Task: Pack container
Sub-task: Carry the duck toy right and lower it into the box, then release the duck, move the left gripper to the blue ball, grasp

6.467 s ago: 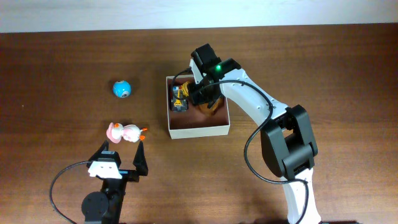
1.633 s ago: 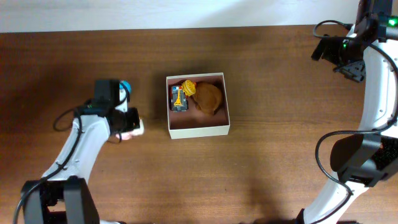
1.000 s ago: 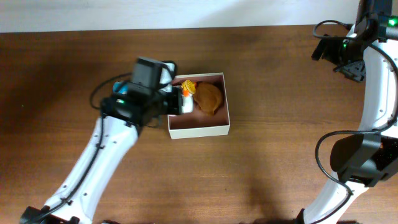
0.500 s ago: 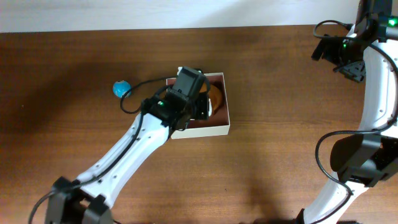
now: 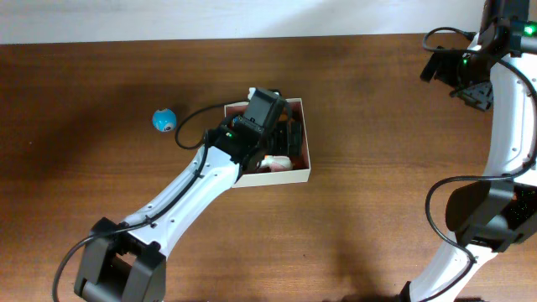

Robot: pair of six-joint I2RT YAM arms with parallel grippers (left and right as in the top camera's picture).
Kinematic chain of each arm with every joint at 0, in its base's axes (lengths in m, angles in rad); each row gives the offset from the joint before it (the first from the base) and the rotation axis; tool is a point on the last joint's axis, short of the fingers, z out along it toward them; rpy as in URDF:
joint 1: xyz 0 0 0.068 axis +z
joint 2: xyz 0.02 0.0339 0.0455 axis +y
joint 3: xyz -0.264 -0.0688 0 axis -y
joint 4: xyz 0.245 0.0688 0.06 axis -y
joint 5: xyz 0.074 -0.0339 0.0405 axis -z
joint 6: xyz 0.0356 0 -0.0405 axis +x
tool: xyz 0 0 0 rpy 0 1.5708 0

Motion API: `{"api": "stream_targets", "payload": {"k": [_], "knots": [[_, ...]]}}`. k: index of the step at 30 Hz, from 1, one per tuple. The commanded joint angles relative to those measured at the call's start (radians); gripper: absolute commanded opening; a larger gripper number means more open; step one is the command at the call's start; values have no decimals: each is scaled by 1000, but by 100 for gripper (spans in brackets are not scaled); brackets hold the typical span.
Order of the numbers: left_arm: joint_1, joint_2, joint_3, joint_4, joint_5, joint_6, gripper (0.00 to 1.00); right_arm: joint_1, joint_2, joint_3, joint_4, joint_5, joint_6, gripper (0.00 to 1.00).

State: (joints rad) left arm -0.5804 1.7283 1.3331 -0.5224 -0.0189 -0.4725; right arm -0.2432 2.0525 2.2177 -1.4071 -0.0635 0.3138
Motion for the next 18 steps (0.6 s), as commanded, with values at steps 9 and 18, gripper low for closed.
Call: {"api": "stream_targets", "payload": {"k": [9, 18], "knots": [[246, -66, 136, -179, -35, 59, 100, 1, 3, 4, 0, 16, 2, 99], [462, -6, 136, -65, -155, 195, 100, 1, 3, 4, 0, 16, 2, 99]]}}
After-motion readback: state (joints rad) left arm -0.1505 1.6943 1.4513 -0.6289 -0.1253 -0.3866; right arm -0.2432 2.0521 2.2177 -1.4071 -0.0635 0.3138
